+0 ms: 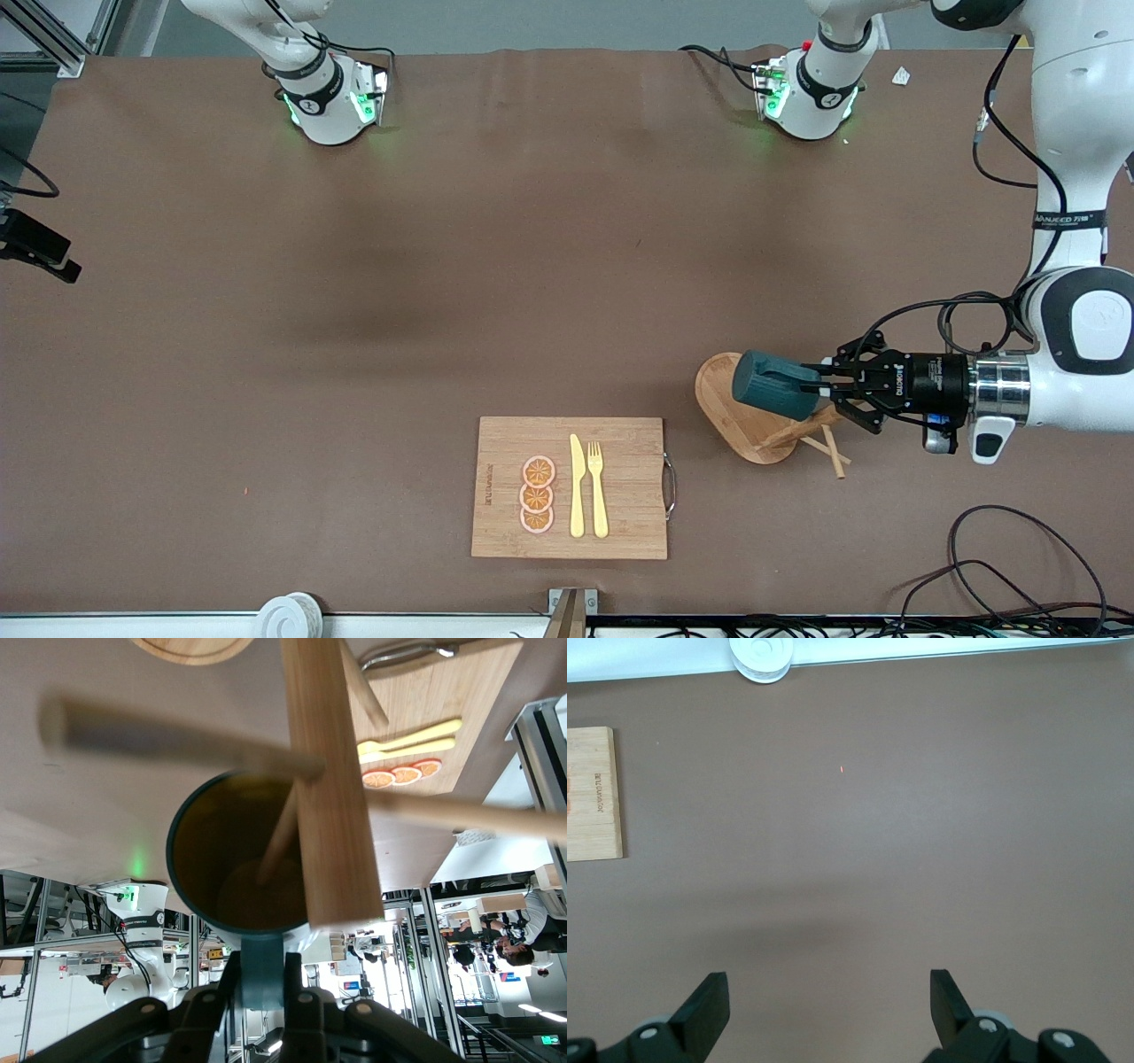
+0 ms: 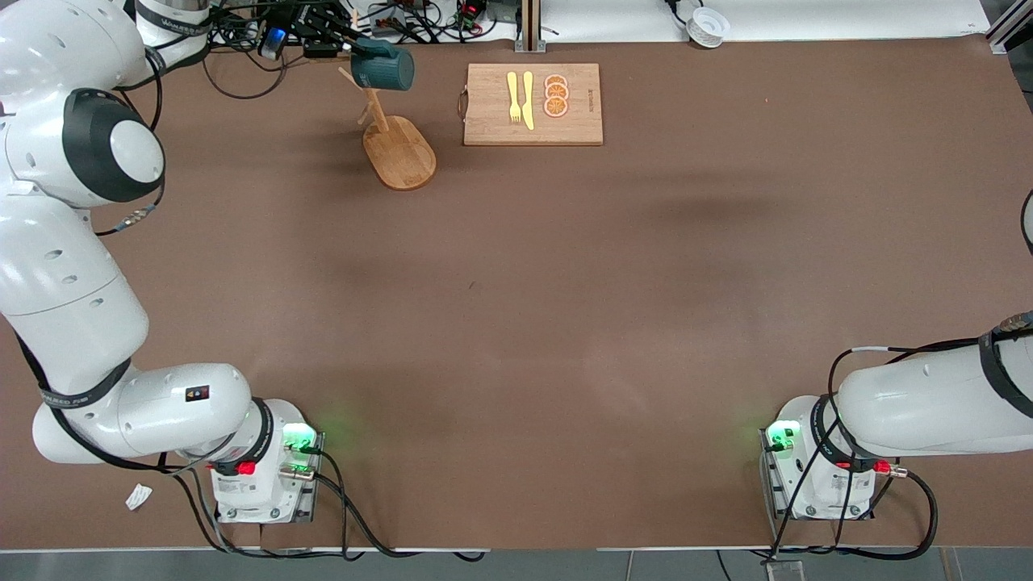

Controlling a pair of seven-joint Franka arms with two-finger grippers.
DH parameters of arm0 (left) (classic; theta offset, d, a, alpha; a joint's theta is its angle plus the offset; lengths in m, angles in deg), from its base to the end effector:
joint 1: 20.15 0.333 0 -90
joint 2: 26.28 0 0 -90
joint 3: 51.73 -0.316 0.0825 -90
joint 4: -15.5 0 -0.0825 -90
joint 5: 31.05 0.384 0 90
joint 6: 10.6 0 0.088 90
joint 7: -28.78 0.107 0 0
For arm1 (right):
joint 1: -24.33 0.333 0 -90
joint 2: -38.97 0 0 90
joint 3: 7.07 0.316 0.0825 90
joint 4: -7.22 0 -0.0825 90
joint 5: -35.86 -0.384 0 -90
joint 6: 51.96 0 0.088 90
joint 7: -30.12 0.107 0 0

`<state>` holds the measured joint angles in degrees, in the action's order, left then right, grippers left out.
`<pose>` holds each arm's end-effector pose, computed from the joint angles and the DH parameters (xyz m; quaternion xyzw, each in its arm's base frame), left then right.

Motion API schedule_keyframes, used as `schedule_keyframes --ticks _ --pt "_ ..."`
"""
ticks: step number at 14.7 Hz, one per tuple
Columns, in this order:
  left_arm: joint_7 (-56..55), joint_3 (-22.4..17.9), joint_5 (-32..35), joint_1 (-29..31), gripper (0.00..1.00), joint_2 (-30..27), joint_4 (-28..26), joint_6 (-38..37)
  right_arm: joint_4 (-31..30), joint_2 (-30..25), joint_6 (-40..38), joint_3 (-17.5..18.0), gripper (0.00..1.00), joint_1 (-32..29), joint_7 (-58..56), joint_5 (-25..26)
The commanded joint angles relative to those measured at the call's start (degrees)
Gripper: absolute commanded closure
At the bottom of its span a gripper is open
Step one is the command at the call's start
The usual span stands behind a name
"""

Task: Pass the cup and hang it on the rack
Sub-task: 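Open the left gripper and pull it back from the mug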

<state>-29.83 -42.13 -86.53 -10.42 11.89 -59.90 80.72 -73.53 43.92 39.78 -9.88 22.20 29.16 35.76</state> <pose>0.7066 -0.0560 0.3754 0.6829 0.5047 -0.3882 0.3581 0.5829 -0.0487 0.6547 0.9980 -0.0345 0.0526 0.0039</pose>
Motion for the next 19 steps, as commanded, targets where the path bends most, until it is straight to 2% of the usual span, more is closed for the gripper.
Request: schedule_keyframes --ticks 1,3,4,5,6,7,8,11,14,19 --pt "1.0 0.5 -0.6 0.7 0.97 0.9 0.3 -0.4 0.8 0.2 -0.6 0.3 0.00 -0.2 -0.8 0.6" --pt "1.0 0.4 -0.6 0.7 0.91 1.0 0.4 0.3 0.8 0.2 -0.6 0.3 0.00 -0.2 -0.8 0.7" --pt "1.1 0.5 -0.6 0.7 0.77 1.1 0.4 0.5 0.8 0.2 -0.6 0.3 0.00 -0.2 -0.8 0.7" --pt "1.8 0.4 -0.6 0.7 0.54 1.4 0.5 0.5 0.8 0.2 -0.6 0.3 0.00 -0.2 -0.8 0.7" --pt "1.9 0.4 -0.5 0.7 0.36 1.3 0.6 0.5 0.8 0.2 -0.6 0.3 0.00 -0.2 -0.8 0.7" --pt "2.0 0.3 -0.5 0.7 0.06 1.1 0.8 0.6 0.8 0.2 -0.6 0.3 0.00 -0.2 -0.9 0.7" --pt "1.8 0.2 -0.5 0.7 0.00 0.9 0.9 0.7 0.8 0.2 -0.6 0.3 0.00 -0.2 -0.9 0.7" --pt "0.9 0.2 -0.4 1.0 0.00 -0.2 2.4 1.1 0.8 0.2 -0.6 0.3 0.00 -0.2 -0.9 0.7" --pt "0.9 -0.3 1.5 1.2 0.00 -4.8 2.4 1.1 0.8 0.2 -0.6 0.3 0.00 -0.2 -0.9 0.7" --pt "1.8 0.2 14.1 0.1 0.00 -12.1 2.5 1.9 0.8 0.2 -0.6 0.3 0.00 -0.2 -1.0 0.6"
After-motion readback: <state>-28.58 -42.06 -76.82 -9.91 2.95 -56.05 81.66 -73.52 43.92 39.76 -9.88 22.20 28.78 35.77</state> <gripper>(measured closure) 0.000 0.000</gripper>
